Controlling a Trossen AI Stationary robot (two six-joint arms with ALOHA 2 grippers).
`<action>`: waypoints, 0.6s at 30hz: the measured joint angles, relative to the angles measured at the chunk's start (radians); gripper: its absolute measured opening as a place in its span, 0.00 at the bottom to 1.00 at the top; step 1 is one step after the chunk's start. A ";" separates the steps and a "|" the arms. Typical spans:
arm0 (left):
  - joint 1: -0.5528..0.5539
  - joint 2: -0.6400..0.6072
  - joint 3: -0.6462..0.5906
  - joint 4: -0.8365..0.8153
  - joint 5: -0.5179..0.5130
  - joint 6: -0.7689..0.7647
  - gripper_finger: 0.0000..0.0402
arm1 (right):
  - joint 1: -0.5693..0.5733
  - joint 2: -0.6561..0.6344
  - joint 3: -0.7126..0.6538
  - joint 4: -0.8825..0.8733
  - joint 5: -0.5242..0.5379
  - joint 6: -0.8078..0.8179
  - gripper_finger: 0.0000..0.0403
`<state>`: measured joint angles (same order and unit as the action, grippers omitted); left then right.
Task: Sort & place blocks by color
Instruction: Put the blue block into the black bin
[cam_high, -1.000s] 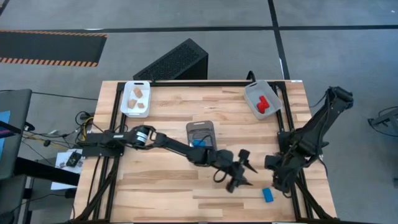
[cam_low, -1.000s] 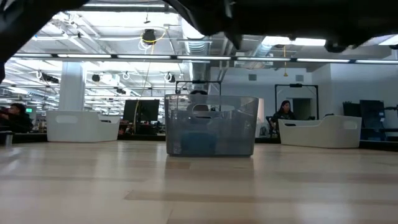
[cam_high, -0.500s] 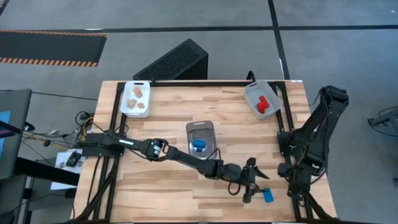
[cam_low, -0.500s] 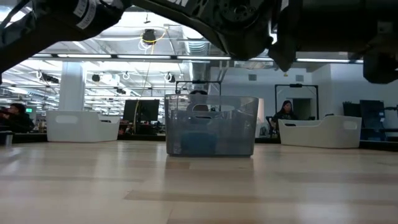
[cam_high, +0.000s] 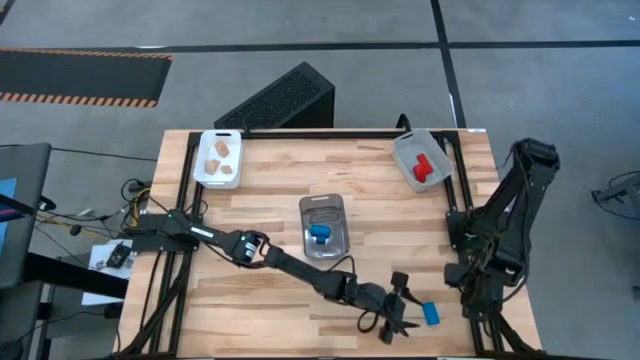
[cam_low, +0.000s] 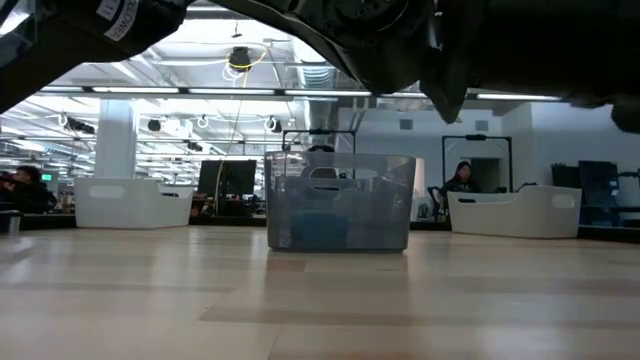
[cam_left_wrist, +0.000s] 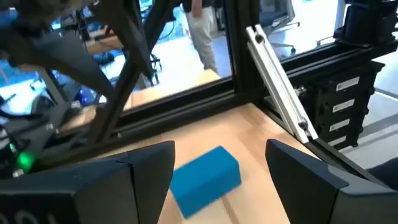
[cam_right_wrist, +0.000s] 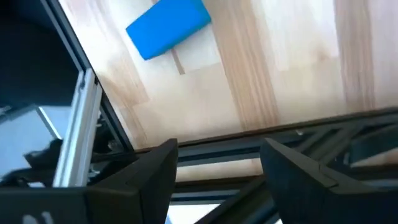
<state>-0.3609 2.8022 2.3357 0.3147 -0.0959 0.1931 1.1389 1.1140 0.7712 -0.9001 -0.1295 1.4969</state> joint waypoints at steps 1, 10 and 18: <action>0.001 0.000 0.001 -0.003 0.006 0.010 0.60 | -0.001 0.010 0.000 0.006 0.003 -0.017 0.63; 0.001 0.000 0.000 -0.074 -0.071 -0.041 0.60 | 0.000 0.216 0.000 0.232 0.052 -0.164 0.63; 0.001 0.000 0.000 -0.082 -0.112 -0.087 0.60 | -0.002 0.327 0.000 0.289 0.117 -0.231 0.63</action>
<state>-0.3599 2.8021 2.3360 0.2327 -0.2075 0.1064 1.1374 1.4413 0.7708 -0.6112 -0.0124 1.2659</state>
